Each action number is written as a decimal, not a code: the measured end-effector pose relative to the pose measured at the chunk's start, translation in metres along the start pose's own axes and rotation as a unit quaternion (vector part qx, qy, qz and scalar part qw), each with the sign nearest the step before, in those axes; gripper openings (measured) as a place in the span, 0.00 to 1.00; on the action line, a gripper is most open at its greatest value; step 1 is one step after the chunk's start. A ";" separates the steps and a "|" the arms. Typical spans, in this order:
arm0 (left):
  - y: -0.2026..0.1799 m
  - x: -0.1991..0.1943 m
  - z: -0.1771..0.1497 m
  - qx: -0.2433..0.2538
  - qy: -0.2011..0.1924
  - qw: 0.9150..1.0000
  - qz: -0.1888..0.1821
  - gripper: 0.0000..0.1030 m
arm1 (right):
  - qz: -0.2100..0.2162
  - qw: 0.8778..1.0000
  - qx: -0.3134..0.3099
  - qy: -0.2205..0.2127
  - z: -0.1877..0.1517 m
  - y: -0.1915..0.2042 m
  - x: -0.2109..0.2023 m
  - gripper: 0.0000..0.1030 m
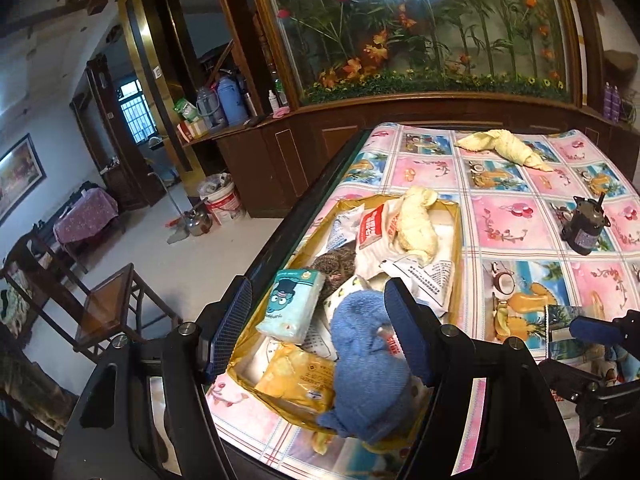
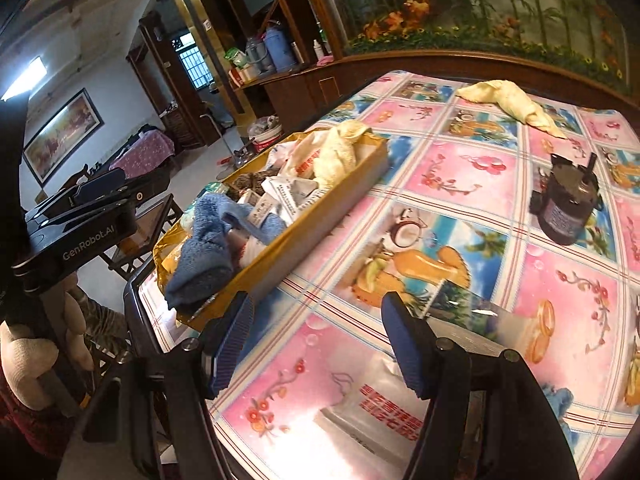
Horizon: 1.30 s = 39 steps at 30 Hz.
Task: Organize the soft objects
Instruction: 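Grasp the small blue knit towel with the right tool while the left tool grasps a clear packet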
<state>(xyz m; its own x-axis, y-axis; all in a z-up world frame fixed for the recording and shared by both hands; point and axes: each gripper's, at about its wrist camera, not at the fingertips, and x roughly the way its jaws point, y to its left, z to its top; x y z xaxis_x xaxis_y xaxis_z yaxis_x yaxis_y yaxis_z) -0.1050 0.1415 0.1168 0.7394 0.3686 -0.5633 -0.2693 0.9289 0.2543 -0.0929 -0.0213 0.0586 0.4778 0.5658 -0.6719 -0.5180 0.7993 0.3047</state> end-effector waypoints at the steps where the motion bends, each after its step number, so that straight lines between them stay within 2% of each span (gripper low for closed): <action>1: -0.003 0.000 0.000 0.004 0.001 1.000 -0.001 0.68 | -0.001 1.000 0.003 -0.002 -0.001 -0.003 -0.003 0.64; 6: -0.018 0.000 0.001 0.018 0.006 1.000 -0.013 0.68 | -0.014 0.999 0.026 -0.014 -0.007 -0.031 -0.018 0.64; 10: -0.024 -0.001 0.004 0.012 0.012 0.999 -0.047 0.68 | -0.040 0.996 0.070 -0.037 -0.011 -0.073 -0.046 0.64; 14: -0.036 0.000 0.003 0.017 0.016 0.996 -0.080 0.68 | -0.076 0.988 0.125 -0.057 -0.022 -0.123 -0.077 0.65; 17: -0.054 0.004 0.001 0.034 0.030 0.992 -0.114 0.68 | -0.098 0.979 0.166 -0.061 -0.034 -0.155 -0.092 0.65; 22: -0.083 0.009 -0.006 0.054 0.066 0.978 -0.188 0.68 | -0.102 0.972 0.205 -0.051 -0.052 -0.183 -0.100 0.65; 26: -0.099 0.014 -0.012 0.055 0.089 0.969 -0.222 0.68 | -0.087 0.984 0.153 -0.006 -0.060 -0.164 -0.088 0.65; 29: -0.111 0.024 -0.017 0.047 0.124 0.953 -0.272 0.68 | -0.077 0.991 0.104 0.031 -0.065 -0.141 -0.075 0.65; 32: -0.130 0.036 -0.024 0.042 0.162 0.935 -0.311 0.68 | -0.088 0.993 0.066 0.053 -0.066 -0.124 -0.060 0.65; 35: -0.146 0.043 -0.027 0.048 0.179 0.930 -0.317 0.68 | -0.097 0.993 0.034 0.056 -0.067 -0.108 -0.055 0.64; 37: -0.158 0.045 -0.027 0.059 0.183 0.929 -0.316 0.68 | -0.109 0.992 0.014 0.064 -0.069 -0.100 -0.053 0.53; 38: -0.162 0.046 -0.026 0.065 0.183 0.929 -0.315 0.68 | -0.117 0.991 0.006 0.072 -0.070 -0.099 -0.051 0.39; 39: -0.169 0.046 -0.026 0.074 0.181 0.929 -0.314 0.68 | -0.127 0.989 0.001 0.075 -0.071 -0.099 -0.050 0.39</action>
<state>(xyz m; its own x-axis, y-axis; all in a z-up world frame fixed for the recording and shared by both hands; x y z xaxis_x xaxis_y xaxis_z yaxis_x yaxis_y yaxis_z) -0.0416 0.0026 0.0278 0.4582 -0.2313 -0.8582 0.2524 0.9597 -0.1238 -0.1162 -0.1430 0.0144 0.4814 0.3108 -0.8196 -0.3938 0.9120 0.1145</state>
